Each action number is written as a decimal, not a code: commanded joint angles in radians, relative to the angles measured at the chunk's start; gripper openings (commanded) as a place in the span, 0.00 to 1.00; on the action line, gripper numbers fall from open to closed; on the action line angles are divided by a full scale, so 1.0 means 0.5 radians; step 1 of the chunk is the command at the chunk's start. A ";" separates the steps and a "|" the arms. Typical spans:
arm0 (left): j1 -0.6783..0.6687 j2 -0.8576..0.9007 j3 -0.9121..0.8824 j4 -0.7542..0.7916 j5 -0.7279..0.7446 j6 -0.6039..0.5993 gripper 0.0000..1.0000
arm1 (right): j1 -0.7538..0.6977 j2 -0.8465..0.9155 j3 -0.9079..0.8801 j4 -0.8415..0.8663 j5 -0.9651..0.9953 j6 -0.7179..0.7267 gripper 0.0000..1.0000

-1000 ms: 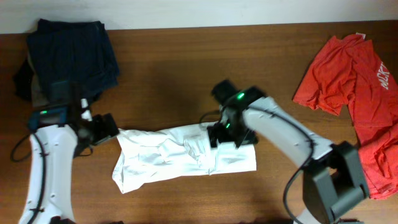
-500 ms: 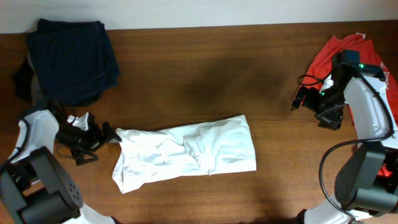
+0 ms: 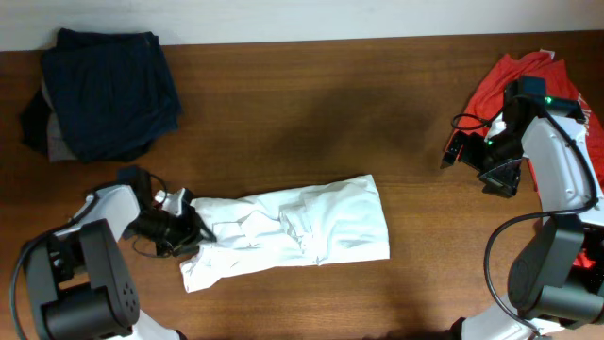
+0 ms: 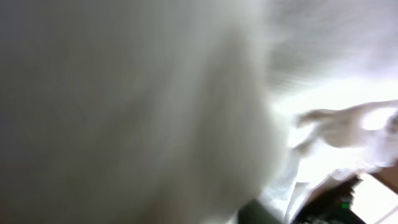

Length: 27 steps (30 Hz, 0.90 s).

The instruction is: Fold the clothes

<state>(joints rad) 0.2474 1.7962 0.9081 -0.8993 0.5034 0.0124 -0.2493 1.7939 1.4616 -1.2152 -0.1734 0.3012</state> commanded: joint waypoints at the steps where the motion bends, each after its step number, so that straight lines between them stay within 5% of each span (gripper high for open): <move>1: -0.033 0.076 0.018 -0.031 -0.308 -0.160 0.01 | -0.009 -0.030 0.024 -0.001 0.011 -0.018 0.99; 8: -0.130 -0.142 0.894 -0.829 -0.702 -0.273 0.01 | -0.009 -0.030 0.024 0.000 0.011 -0.018 0.99; 11: -0.496 -0.319 0.974 -0.903 -0.686 -0.282 0.01 | -0.009 -0.030 0.024 -0.001 0.011 -0.018 0.98; 18: -1.379 -0.315 0.974 -0.584 -0.488 -0.626 0.01 | -0.009 -0.030 0.024 0.000 0.011 -0.018 0.99; 26: -1.821 -0.089 0.971 -0.288 -0.489 -0.849 0.02 | -0.009 -0.030 0.024 -0.001 0.011 -0.018 0.99; 27: -1.882 -0.011 0.971 -0.189 -0.489 -0.892 0.11 | -0.009 -0.030 0.024 -0.001 0.011 -0.018 0.99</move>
<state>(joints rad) -0.6365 1.7134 1.3849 -1.0622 0.2386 -0.3645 -0.2493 1.7939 1.4616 -1.2160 -0.1734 0.2989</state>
